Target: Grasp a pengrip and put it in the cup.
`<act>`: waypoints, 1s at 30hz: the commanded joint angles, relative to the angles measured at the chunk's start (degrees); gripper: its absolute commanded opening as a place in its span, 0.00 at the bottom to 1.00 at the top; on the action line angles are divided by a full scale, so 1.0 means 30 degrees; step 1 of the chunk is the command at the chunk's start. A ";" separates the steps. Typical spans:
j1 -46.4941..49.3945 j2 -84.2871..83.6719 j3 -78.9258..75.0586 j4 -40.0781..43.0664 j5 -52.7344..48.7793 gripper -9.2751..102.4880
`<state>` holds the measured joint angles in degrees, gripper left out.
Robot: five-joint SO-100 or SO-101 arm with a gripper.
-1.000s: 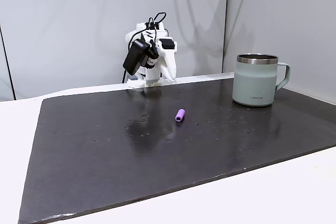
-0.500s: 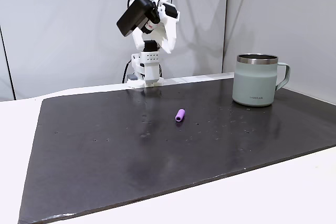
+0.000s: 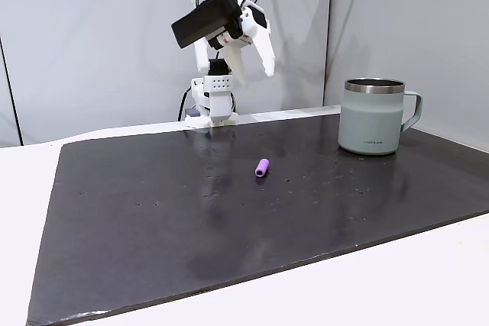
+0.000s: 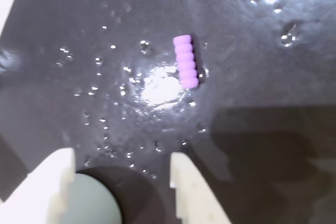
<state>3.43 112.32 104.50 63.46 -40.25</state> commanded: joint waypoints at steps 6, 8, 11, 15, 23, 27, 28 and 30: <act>-0.0117 -0.3428 -0.2168 -0.0205 -0.2490 0.30; -0.0088 -0.4541 -0.2695 -0.0205 -0.2900 0.30; 0.0088 -0.5684 -0.3047 -0.0322 -0.3545 0.30; 0.0439 -0.7061 -0.3252 -0.0879 -0.4629 0.31; 0.1025 -0.9463 -0.3896 -0.2285 -0.6240 0.31; 0.1055 -1.0635 -0.4512 -0.2842 -0.6416 0.31; 0.0996 -1.0898 -0.4658 -0.2988 -0.6416 0.31; 0.0820 -1.1338 -0.4834 -0.3223 -0.6475 0.30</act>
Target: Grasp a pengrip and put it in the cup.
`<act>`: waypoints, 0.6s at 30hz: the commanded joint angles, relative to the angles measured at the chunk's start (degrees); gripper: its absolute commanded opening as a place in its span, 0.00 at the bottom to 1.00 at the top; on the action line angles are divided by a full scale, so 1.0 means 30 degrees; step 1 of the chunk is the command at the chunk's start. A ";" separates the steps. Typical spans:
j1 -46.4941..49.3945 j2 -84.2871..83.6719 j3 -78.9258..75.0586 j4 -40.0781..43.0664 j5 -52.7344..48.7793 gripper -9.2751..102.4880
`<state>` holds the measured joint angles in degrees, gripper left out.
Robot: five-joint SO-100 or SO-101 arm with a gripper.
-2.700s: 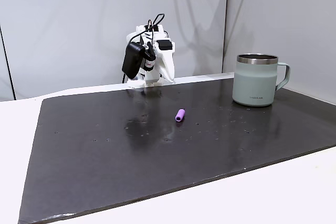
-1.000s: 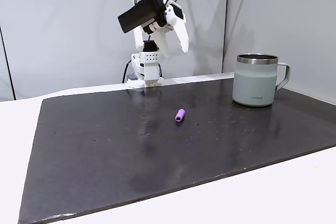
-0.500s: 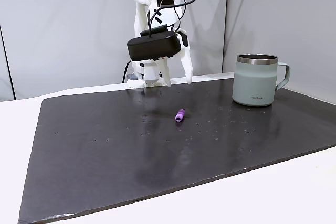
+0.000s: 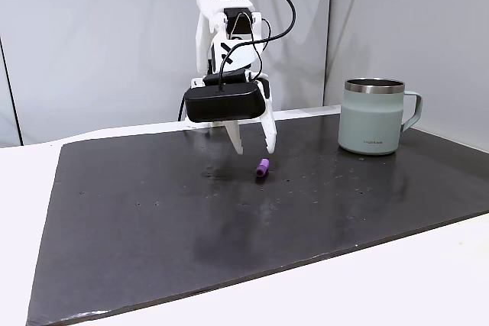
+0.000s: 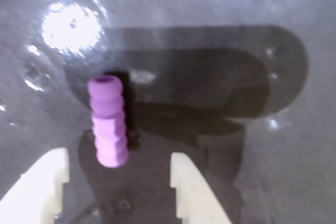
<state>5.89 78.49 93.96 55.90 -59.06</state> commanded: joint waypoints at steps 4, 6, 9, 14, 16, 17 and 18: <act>-0.0322 -0.0703 -0.1377 -0.1377 -0.0234 0.30; -0.0469 -0.0908 -0.1348 -0.1523 -0.0234 0.29; -0.0615 -0.1230 -0.1289 -0.1963 -0.0146 0.27; -0.0908 -0.1875 -0.1289 -0.2168 -0.0088 0.23; -0.1025 -0.2021 -0.1230 -0.2227 -0.0088 0.22; -0.1055 -0.2109 -0.1230 -0.2256 -0.0088 0.21; -0.1084 -0.2197 -0.1230 -0.2314 -0.0088 0.21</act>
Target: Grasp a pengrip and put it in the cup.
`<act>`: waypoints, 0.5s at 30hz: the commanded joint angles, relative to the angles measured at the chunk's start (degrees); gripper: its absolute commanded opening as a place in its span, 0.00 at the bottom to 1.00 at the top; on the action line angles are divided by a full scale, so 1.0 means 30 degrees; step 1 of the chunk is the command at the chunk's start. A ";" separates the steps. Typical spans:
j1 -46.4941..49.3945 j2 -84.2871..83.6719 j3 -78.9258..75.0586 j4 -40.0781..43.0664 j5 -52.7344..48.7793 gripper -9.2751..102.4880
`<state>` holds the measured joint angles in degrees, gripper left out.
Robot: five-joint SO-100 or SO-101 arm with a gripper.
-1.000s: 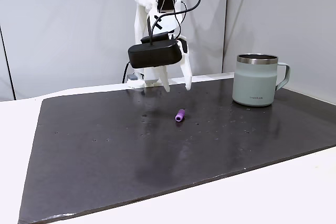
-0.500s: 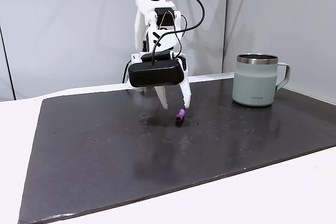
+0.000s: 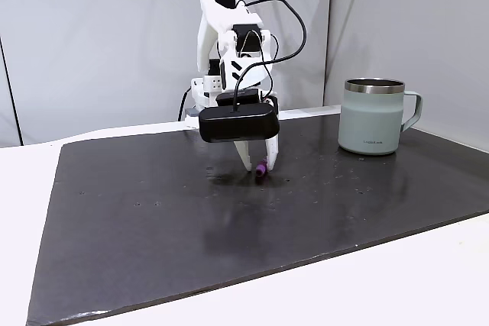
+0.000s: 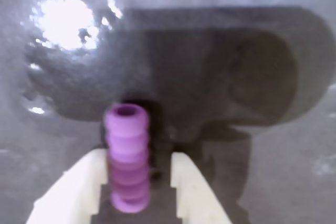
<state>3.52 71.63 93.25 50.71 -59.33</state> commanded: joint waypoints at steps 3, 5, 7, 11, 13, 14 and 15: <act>-0.0293 -0.0176 -0.1025 -0.0820 0.0000 0.18; -0.0205 -0.0322 -0.1055 -0.0908 0.0000 0.15; -0.0146 -0.0381 -0.1055 -0.0908 0.0000 0.13; -0.0088 -0.0352 -0.1143 -0.0791 0.0205 0.11; -0.0059 -0.0146 -0.1377 -0.0381 0.0527 0.11; -0.0059 0.0029 -0.1523 -0.0059 0.0732 0.11; -0.0088 0.0264 -0.1729 0.0381 0.1025 0.11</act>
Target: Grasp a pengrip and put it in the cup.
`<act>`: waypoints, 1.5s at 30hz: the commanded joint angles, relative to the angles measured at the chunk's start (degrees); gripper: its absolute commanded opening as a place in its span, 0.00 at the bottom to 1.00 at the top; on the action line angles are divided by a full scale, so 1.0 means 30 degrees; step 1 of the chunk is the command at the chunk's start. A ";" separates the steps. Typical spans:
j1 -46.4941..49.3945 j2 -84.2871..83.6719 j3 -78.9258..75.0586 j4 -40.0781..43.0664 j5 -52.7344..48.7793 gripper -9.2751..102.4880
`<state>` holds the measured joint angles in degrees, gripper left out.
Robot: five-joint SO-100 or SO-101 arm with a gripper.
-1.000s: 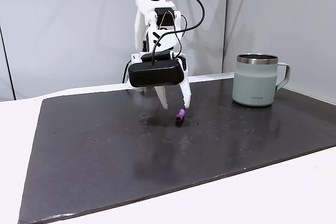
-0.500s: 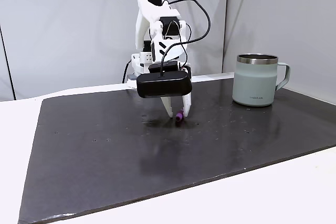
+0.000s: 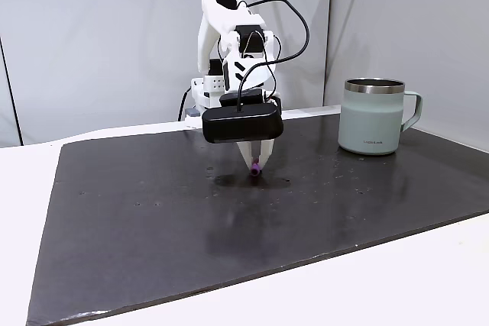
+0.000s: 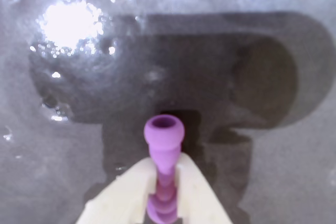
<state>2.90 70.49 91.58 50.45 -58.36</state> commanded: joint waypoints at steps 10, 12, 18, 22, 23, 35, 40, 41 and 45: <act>-0.0938 0.4629 -0.3311 0.4365 0.4717 0.11; -0.1436 0.5508 -0.3779 0.4951 0.5742 0.11; -0.3750 0.7178 -0.6006 0.6621 0.9844 0.10; -0.5918 0.7617 -0.7852 0.7734 1.3154 0.10; -0.6475 0.7617 -0.8320 0.7969 1.3945 0.10; -1.3008 0.5713 -1.1396 0.8760 1.7666 0.10; -1.4268 0.4893 -1.1982 0.8906 1.8574 0.10; -1.4355 0.4805 -1.1953 0.8965 1.8750 0.10; -1.4385 0.4746 -1.1777 0.9141 1.9219 0.11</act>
<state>-39.81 83.94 59.41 76.99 -1.93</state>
